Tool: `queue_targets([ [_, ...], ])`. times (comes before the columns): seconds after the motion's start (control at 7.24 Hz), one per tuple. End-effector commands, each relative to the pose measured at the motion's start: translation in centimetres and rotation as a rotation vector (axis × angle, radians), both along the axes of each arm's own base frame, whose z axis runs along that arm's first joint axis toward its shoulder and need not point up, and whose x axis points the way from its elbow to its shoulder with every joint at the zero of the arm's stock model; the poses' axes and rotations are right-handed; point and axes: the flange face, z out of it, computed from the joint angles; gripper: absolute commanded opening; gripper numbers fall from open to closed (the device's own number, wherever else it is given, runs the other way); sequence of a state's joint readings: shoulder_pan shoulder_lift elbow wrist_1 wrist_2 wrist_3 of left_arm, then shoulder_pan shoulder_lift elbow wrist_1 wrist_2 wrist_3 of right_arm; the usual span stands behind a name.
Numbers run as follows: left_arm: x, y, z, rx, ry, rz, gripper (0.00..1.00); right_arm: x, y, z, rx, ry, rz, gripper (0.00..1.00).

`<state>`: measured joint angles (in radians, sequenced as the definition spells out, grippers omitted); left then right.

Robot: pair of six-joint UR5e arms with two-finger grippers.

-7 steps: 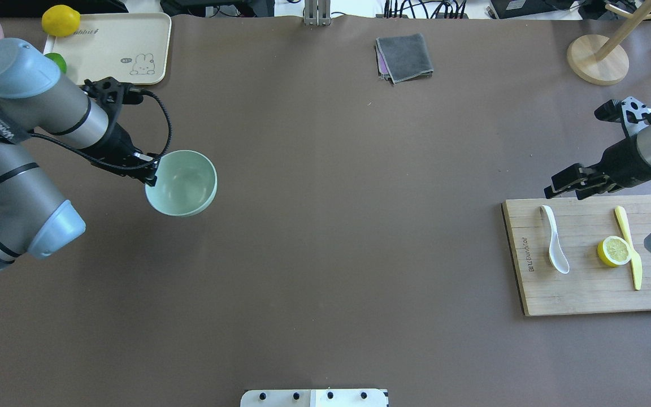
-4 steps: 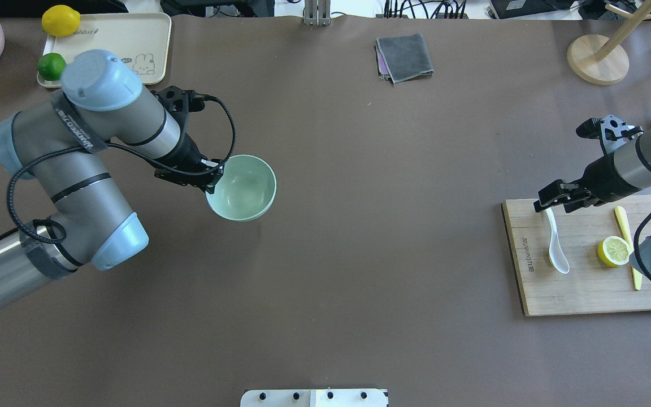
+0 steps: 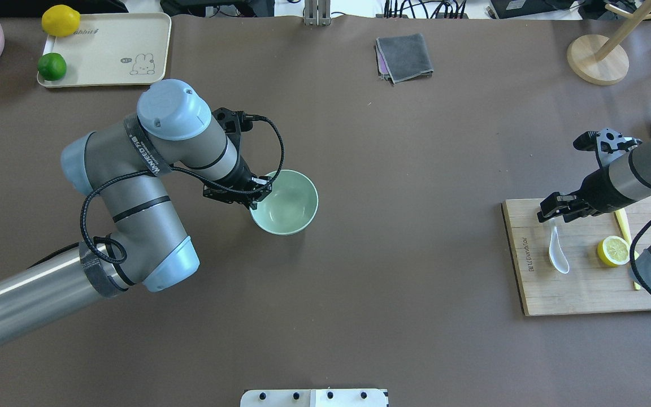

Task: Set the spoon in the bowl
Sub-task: 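Slide the bowl toward center with the left gripper while the right grasps the spoon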

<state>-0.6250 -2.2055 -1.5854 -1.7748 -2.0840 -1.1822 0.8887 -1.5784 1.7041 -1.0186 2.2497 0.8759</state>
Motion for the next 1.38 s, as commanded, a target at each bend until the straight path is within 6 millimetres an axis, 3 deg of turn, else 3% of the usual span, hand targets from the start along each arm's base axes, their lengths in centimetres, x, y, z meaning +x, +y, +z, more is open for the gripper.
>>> queue_targets([
  [0.0, 0.9, 0.6, -0.4, -0.015, 0.003, -0.003, 0.0, -1.0, 0.8, 0.7, 0.014, 0.031, -0.005, 0.59],
  [0.28, 1.7, 0.8, -1.0, -0.025, 0.007, -0.004, 0.0, -1.1, 0.8, 0.6, 0.015, 0.03, -0.006, 0.39],
  [0.55, 2.0, 1.0, -1.3, -0.037, 0.011, -0.008, 0.0, -1.0, 0.9, 0.3, 0.019, 0.025, -0.007, 0.05],
  [0.69, 1.9, 1.0, -1.2, -0.038, 0.009, -0.008, 0.35, -1.0, 0.9, 0.3, 0.018, 0.024, -0.008, 0.0],
  [0.83, 1.9, 1.0, -1.2, -0.036, 0.011, -0.007, 0.89, -1.0, 0.9, 0.1, 0.02, 0.021, -0.009, 0.0],
  [0.97, 1.8, 1.1, -1.5, -0.032, 0.016, -0.007, 0.97, -1.2, 0.8, -0.4, 0.025, 0.013, -0.012, 0.0],
  [1.24, 0.2, 1.0, -2.0, -0.018, 0.032, -0.019, 0.97, -2.0, 0.3, -3.1, 0.058, -0.022, -0.015, 0.0],
])
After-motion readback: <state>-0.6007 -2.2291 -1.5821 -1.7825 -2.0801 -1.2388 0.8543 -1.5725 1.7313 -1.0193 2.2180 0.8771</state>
